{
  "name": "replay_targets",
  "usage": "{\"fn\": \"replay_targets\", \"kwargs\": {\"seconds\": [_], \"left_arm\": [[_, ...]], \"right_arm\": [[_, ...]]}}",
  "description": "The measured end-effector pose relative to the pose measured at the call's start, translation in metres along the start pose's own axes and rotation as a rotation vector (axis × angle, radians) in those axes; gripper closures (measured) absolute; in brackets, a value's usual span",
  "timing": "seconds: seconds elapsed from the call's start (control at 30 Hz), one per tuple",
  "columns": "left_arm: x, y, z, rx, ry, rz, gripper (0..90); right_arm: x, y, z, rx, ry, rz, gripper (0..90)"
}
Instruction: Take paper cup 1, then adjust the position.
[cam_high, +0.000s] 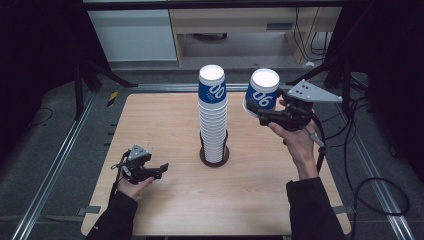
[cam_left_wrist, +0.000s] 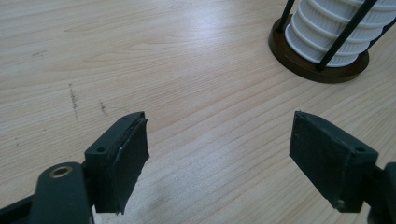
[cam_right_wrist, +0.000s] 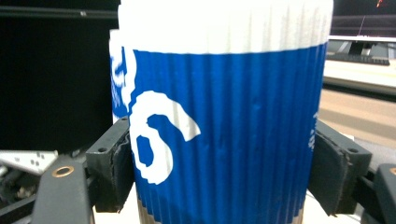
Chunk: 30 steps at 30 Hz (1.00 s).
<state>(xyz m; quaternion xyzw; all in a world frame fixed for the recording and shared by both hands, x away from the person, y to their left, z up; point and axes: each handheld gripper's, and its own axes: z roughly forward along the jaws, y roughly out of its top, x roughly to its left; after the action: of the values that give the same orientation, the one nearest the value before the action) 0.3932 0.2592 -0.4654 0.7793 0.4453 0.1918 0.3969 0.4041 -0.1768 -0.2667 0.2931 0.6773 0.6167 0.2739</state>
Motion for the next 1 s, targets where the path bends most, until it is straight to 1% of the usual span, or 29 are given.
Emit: {"fn": "replay_targets", "kwargs": {"seconds": [0.03, 0.07, 0.1, 0.13, 0.17, 0.23, 0.27, 0.37, 0.43, 0.47, 0.5, 0.53, 0.57, 0.6, 0.63, 0.67, 0.7, 0.73, 0.8, 0.83, 0.87, 0.9, 0.97, 1.0], "left_arm": [[-0.001, 0.001, -0.001, -0.003, -0.002, 0.005, 19.0], [-0.001, 0.001, -0.001, -0.003, -0.002, 0.005, 19.0], [-0.002, 0.002, -0.001, -0.004, -0.007, 0.011, 19.0], [-0.002, 0.002, -0.001, -0.004, -0.007, 0.011, 19.0], [-0.003, 0.002, -0.001, -0.005, -0.008, 0.013, 19.0], [-0.004, 0.002, -0.001, -0.002, -0.015, 0.018, 19.0], [-0.004, 0.002, -0.001, -0.002, -0.015, 0.018, 19.0], [-0.005, 0.003, -0.001, -0.002, -0.022, 0.021, 18.9], [-0.006, 0.004, -0.002, -0.007, -0.029, 0.022, 18.9], [-0.006, 0.004, -0.002, -0.007, -0.029, 0.022, 18.9], [-0.007, 0.005, -0.004, -0.012, -0.035, 0.021, 18.8], [-0.007, 0.005, -0.004, -0.012, -0.035, 0.021, 18.8], [-0.008, 0.006, -0.005, -0.016, -0.038, 0.024, 18.8], [-0.008, 0.006, -0.005, -0.016, -0.038, 0.024, 18.7], [-0.009, 0.007, -0.006, -0.018, -0.047, 0.024, 18.7], [-0.009, 0.007, -0.006, -0.018, -0.047, 0.024, 18.6], [-0.010, 0.008, -0.006, -0.019, -0.052, 0.030, 18.6], [-0.010, 0.008, -0.006, -0.019, -0.052, 0.030, 18.6], [-0.012, 0.008, -0.006, -0.018, -0.060, 0.033, 18.6], [-0.013, 0.009, -0.006, -0.014, -0.071, 0.036, 18.5], [-0.013, 0.009, -0.006, -0.014, -0.071, 0.036, 18.5], [-0.015, 0.010, -0.007, -0.015, -0.080, 0.041, 18.4], [-0.017, 0.011, -0.007, -0.014, -0.087, 0.045, 18.4], [-0.018, 0.012, -0.008, -0.017, -0.094, 0.048, 18.4]], "right_arm": [[-0.001, -0.008, -0.001, 0.012, 0.003, 0.002, 21.4], [-0.001, -0.008, -0.001, 0.012, 0.003, 0.002, 21.4], [-0.002, -0.016, -0.001, 0.024, 0.009, 0.007, 21.3], [-0.002, -0.016, -0.001, 0.024, 0.009, 0.007, 21.3], [-0.003, -0.025, -0.002, 0.041, 0.014, 0.009, 21.3], [-0.003, -0.034, -0.003, 0.060, 0.019, 0.006, 21.4], [-0.003, -0.034, -0.003, 0.060, 0.019, 0.006, 21.4], [-0.003, -0.046, -0.004, 0.086, 0.039, 0.011, 21.4], [-0.001, -0.058, -0.005, 0.116, 0.055, 0.002, 21.4], [-0.001, -0.058, -0.005, 0.116, 0.055, 0.002, 21.4], [0.000, -0.065, -0.005, 0.139, 0.073, -0.001, 21.4], [0.000, -0.065, -0.005, 0.139, 0.073, -0.001, 21.4], [0.001, -0.073, -0.005, 0.161, 0.088, -0.007, 21.4], [0.001, -0.076, -0.005, 0.170, 0.099, -0.007, 21.4], [0.001, -0.079, -0.005, 0.181, 0.108, -0.010, 21.4], [0.001, -0.079, -0.005, 0.181, 0.108, -0.010, 21.4], [0.002, -0.085, -0.006, 0.198, 0.113, -0.017, 21.4], [0.002, -0.085, -0.006, 0.198, 0.113, -0.017, 21.4], [0.002, -0.090, -0.006, 0.214, 0.124, -0.017, 21.3], [0.004, -0.097, -0.006, 0.231, 0.137, -0.019, 21.3], [0.004, -0.097, -0.006, 0.231, 0.137, -0.019, 21.3], [0.005, -0.103, -0.005, 0.251, 0.153, -0.029, 21.3], [0.006, -0.105, -0.005, 0.257, 0.160, -0.035, 21.2], [0.008, -0.109, -0.005, 0.270, 0.171, -0.048, 21.2]]}}
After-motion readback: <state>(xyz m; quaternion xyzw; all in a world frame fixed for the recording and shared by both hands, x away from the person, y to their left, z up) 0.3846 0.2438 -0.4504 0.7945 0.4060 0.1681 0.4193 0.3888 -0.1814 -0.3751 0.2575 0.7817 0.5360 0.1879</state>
